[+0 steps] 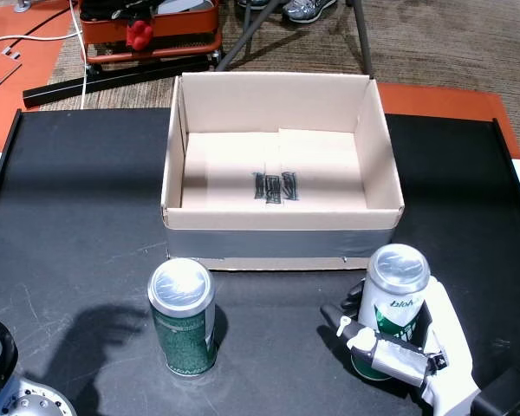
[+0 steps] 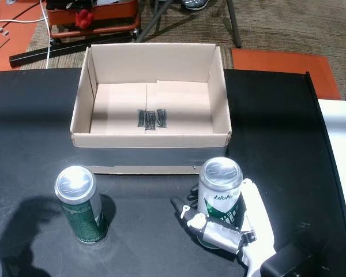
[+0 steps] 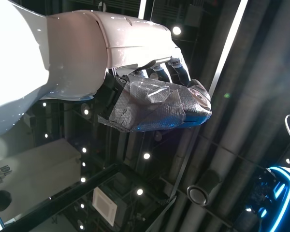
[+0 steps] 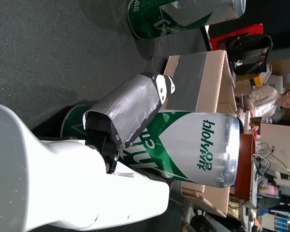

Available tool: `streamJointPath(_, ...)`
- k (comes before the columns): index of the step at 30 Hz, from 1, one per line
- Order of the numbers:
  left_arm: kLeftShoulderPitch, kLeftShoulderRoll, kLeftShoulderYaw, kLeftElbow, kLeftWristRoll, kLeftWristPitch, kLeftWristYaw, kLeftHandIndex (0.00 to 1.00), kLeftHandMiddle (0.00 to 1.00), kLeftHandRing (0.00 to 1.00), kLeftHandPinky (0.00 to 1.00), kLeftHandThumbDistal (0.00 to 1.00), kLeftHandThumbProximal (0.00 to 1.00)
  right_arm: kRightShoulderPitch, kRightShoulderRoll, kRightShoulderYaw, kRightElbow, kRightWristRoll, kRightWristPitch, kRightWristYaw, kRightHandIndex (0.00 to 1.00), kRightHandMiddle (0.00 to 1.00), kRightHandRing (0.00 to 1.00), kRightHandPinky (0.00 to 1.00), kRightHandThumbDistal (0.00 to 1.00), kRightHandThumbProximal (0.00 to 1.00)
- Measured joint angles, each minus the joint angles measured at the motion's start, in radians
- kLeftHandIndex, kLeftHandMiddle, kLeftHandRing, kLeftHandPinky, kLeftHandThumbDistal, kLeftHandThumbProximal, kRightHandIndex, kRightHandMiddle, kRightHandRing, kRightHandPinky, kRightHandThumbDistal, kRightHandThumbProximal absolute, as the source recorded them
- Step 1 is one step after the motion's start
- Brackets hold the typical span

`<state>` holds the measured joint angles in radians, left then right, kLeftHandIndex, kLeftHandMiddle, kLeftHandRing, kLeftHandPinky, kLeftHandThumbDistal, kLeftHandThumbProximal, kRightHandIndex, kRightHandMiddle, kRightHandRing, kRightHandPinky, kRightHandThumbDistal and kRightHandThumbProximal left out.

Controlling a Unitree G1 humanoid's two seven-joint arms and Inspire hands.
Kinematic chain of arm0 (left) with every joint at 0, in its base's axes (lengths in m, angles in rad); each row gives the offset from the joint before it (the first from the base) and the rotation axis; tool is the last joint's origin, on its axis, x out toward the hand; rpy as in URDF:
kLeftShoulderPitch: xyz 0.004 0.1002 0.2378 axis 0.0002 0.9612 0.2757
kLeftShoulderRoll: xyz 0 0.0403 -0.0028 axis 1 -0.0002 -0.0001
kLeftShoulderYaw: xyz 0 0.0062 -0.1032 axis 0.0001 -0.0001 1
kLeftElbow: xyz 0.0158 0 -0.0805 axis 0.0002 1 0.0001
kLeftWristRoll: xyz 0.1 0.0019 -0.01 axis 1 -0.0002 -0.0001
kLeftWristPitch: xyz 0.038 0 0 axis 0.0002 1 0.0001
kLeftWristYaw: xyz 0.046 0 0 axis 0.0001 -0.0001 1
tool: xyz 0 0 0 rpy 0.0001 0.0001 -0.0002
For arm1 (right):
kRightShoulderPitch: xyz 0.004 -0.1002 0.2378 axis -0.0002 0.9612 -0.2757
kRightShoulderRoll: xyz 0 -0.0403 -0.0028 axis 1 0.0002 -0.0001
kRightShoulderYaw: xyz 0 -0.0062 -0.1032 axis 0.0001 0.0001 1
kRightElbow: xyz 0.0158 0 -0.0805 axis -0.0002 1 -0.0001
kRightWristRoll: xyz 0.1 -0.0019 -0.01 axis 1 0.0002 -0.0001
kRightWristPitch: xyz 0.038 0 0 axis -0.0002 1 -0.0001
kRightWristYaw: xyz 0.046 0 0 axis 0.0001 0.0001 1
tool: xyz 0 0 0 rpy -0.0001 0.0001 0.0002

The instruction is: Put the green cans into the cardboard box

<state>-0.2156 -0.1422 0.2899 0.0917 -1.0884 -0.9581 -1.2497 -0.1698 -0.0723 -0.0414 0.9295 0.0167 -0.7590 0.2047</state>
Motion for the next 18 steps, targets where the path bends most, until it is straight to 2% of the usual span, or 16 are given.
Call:
streamJointPath(4,0.000,0.000,0.000,0.001,-0.004,0.009,-0.006,0.66,0.72,0.81,0.83,0.08,0.76,-0.004,0.009,-0.015,0.009,0.022,0.000,0.015,0.13,0.23,0.30,0.27,0.75,0.00)
streamJointPath(10,0.000,0.000,0.002,0.005,0.000,-0.003,0.002,0.66,0.72,0.81,0.83,0.06,0.75,-0.005,0.018,-0.022,0.011,0.024,0.000,0.011,0.13,0.24,0.30,0.25,0.68,0.00)
streamJointPath(13,0.000,0.000,0.002,0.006,-0.001,-0.003,0.002,0.65,0.72,0.81,0.83,0.08,0.76,-0.008,0.019,-0.021,0.014,0.016,0.000,0.000,0.11,0.22,0.30,0.23,0.65,0.00)
streamJointPath(18,0.000,0.000,0.002,0.005,-0.001,-0.002,0.002,0.66,0.72,0.81,0.83,0.08,0.77,-0.009,0.020,-0.022,0.016,0.017,0.000,-0.008,0.08,0.30,0.39,0.25,0.56,0.00)
